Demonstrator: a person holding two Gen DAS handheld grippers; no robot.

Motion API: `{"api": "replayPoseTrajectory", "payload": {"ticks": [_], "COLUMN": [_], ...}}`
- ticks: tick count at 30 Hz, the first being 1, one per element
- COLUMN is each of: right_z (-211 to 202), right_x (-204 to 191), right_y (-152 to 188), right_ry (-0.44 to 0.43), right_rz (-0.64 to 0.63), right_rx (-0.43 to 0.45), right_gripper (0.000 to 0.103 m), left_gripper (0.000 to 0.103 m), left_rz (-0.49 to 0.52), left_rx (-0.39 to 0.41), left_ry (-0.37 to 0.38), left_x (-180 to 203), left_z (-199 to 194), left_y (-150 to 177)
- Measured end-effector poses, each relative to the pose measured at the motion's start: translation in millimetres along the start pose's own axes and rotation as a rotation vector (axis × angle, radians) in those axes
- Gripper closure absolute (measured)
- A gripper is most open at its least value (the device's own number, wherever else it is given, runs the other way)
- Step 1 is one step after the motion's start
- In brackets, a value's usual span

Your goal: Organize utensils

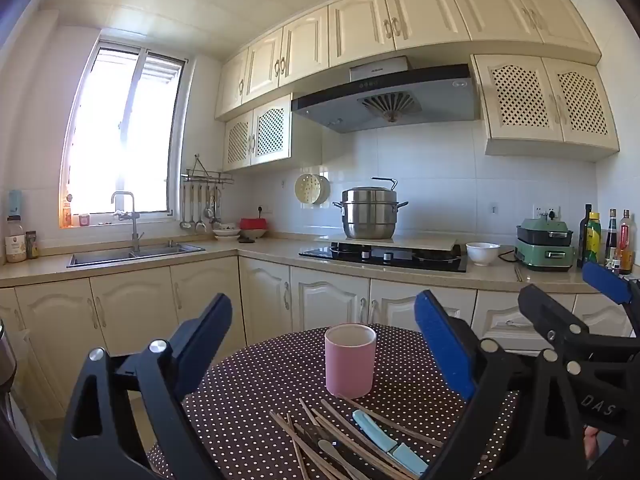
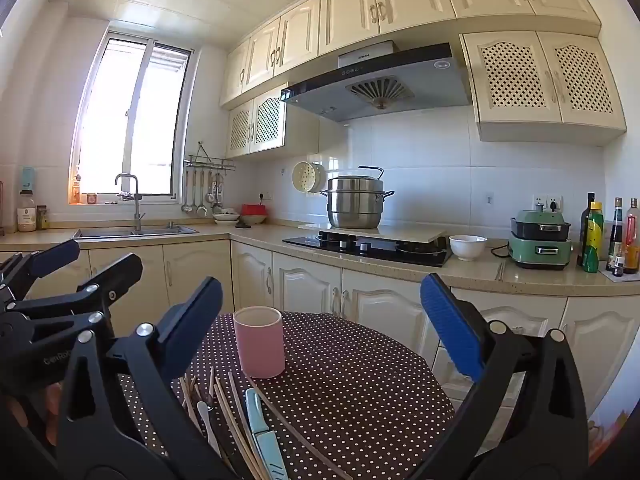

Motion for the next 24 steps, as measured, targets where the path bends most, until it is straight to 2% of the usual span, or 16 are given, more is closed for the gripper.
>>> {"api": "replayPoseTrajectory", "payload": {"ticks": [24], "right_z": [5], "right_x": [5], "right_y": [4], "right_ry": [0.004], "right_rz": [0.003], "right_rx": [-0.006], "right_gripper": [0.006], "left_gripper": [0.012], "left_rz": [-0.012], "left_rx": [-0.016], "left_ry": [0.002], "left_x": [1], "left_z": [10], "left_y": [4]}}
Point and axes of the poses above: each gripper's, at about its wrist camera, not at the fingertips, and z roughly the way its jaws point, x to its right, y to its underside, the point moved 5 cm from there along z, roughly the way its jaws point, and after that the axes turned 13 degrees about y, right-handed, at the moved point
